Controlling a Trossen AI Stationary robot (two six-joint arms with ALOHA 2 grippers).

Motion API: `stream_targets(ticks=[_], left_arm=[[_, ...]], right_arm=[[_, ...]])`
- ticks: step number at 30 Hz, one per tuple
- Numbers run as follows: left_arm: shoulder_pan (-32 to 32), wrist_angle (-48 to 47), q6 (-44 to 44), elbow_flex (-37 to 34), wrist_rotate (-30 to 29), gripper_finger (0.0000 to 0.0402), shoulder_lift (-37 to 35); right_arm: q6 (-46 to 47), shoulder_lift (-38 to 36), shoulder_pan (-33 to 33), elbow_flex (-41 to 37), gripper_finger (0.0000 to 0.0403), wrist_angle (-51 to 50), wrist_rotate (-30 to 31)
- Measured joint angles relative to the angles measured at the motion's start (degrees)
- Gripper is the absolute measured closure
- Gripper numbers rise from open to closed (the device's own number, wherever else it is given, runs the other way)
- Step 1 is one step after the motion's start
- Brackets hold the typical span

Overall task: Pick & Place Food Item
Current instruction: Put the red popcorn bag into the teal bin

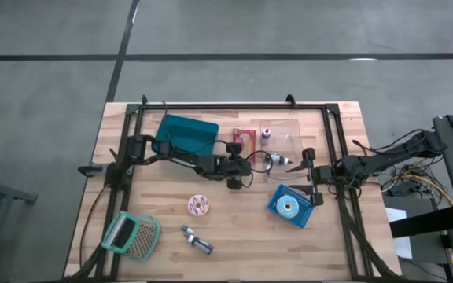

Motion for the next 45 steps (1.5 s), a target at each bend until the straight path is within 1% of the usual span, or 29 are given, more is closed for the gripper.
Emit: stream_targets(ticks=[3,8,15,17,21,28,34,45], left_arm=[[-0.03,0.10,0.39,0.00,-1.42,0.0396,0.00],[-0.79,0.02,1.67,-0.11,-5.01,0.0399,-0.69],[-3.53,-1.34,6.53,-0.48,-15.18,0.0400,-3.82],[-4.12,-1.33,7.71,-0.47,-17.06,0.0400,-5.20],[-4.17,-2.16,8.58,-0.37,-17.35,0.0401,-8.00],[-1.88,-4.13,10.12,-0.28,-17.67,0.0401,-14.83],[0.19,-4.06,12.26,-0.28,-17.53,0.0401,-20.29],[2.94,-6.45,14.20,0.26,-18.15,0.0401,-26.69]], right_arm=[[0.00,0.02,0.00,0.00,0.0184,0.02,0.00],[0.00,0.02,0.00,0.00,0.0184,0.04,0.00],[0.00,0.03,0.00,0.00,0.0184,0.03,-0.02],[0.00,0.04,-0.01,0.00,0.0184,0.09,-0.02],[0.00,0.01,-0.02,0.00,0.0184,0.11,-0.02],[-0.02,0.04,-0.02,0.00,0.0184,0.19,-0.04],[0.00,0.02,-0.01,0.00,0.0184,0.11,-0.05],[0.00,0.02,0.00,0.00,0.0184,-0.09,-0.07]])
